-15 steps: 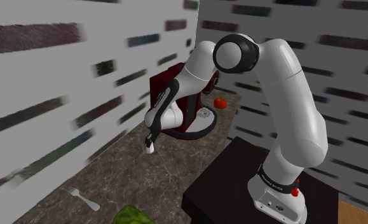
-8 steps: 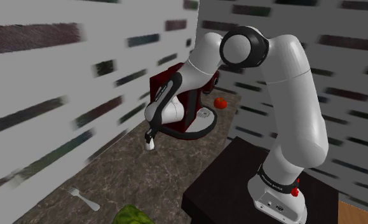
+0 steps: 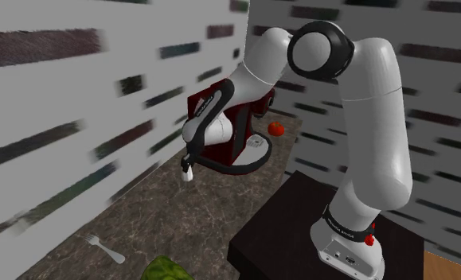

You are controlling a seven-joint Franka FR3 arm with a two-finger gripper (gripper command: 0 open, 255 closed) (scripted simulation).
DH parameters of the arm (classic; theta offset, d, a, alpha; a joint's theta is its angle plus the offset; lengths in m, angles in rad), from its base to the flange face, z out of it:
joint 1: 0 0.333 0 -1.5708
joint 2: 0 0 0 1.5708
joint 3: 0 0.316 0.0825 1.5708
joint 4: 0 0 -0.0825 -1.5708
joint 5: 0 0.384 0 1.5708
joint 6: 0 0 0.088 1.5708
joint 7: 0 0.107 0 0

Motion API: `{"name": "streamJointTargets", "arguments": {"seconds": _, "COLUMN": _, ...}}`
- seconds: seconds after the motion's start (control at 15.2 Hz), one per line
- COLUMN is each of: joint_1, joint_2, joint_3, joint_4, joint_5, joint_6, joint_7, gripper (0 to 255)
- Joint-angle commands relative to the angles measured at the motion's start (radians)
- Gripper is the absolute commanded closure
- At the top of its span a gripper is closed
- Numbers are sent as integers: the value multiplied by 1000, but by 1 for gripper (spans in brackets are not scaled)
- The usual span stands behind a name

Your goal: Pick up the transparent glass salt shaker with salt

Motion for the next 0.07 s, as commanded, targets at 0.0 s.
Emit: {"name": "streamJointTargets", "arguments": {"seconds": 0.0, "joint_1": 3, "joint_2": -5, "joint_3": -3, "joint_4": 1, "joint_5": -3, "joint_6": -6, "joint_7": 4, "gripper": 255}}
